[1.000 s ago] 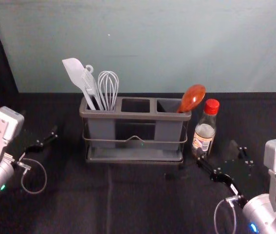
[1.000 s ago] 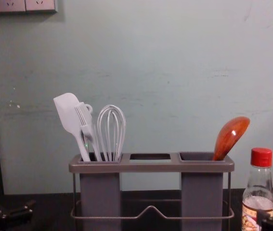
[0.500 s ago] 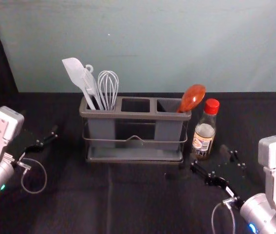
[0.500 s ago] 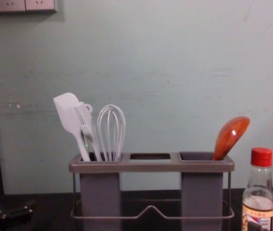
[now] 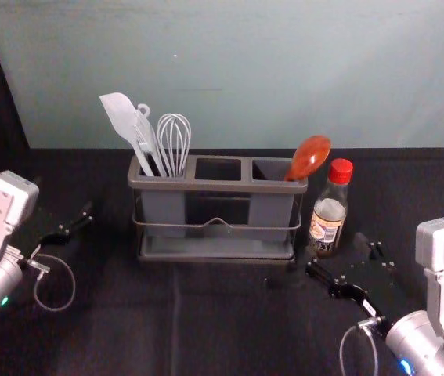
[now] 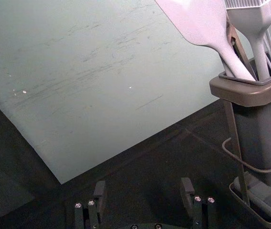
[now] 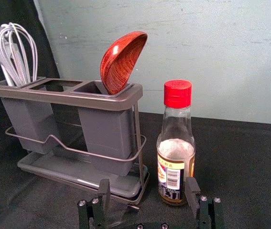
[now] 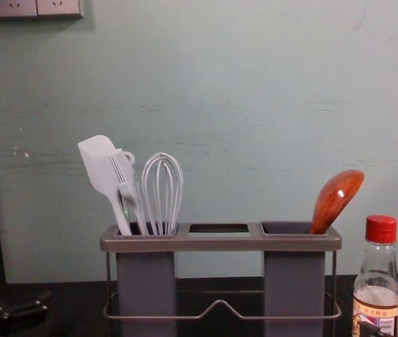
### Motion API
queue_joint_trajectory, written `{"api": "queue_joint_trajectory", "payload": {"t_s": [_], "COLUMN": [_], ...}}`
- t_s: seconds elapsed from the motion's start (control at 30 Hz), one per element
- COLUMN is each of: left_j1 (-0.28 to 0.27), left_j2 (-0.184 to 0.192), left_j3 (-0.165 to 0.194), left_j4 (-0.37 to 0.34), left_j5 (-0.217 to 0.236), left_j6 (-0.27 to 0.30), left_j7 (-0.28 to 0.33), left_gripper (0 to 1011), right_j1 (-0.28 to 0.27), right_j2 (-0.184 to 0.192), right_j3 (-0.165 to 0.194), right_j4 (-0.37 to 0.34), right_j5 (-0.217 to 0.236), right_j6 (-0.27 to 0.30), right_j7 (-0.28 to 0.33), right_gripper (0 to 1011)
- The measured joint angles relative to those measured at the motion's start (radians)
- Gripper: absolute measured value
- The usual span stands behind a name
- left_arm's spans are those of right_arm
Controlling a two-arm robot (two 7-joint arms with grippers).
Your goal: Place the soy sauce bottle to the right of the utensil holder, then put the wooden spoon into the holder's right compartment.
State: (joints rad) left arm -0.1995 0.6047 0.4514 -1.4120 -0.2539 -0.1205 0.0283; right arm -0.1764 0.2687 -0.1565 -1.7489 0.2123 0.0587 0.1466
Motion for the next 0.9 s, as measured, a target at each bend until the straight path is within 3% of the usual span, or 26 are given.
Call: {"api": "queue_joint_trajectory", "payload": {"t_s": [0.9], "left_j1": [0.0], "left_j2": [0.0], "left_j3": [0.0], "left_j4": [0.0], "left_j5": [0.0], "left_j6": [0.0], "left_j7": [0.0], "left_gripper": [1011], "right_j1": [0.0], "right_j2": [0.001], "right_j3": [-0.002], "right_j4": [0.001], "right_j5": [-0.001], "right_j6": [-0.006], "right_j7": [-0.003], "right_gripper": [1002]}}
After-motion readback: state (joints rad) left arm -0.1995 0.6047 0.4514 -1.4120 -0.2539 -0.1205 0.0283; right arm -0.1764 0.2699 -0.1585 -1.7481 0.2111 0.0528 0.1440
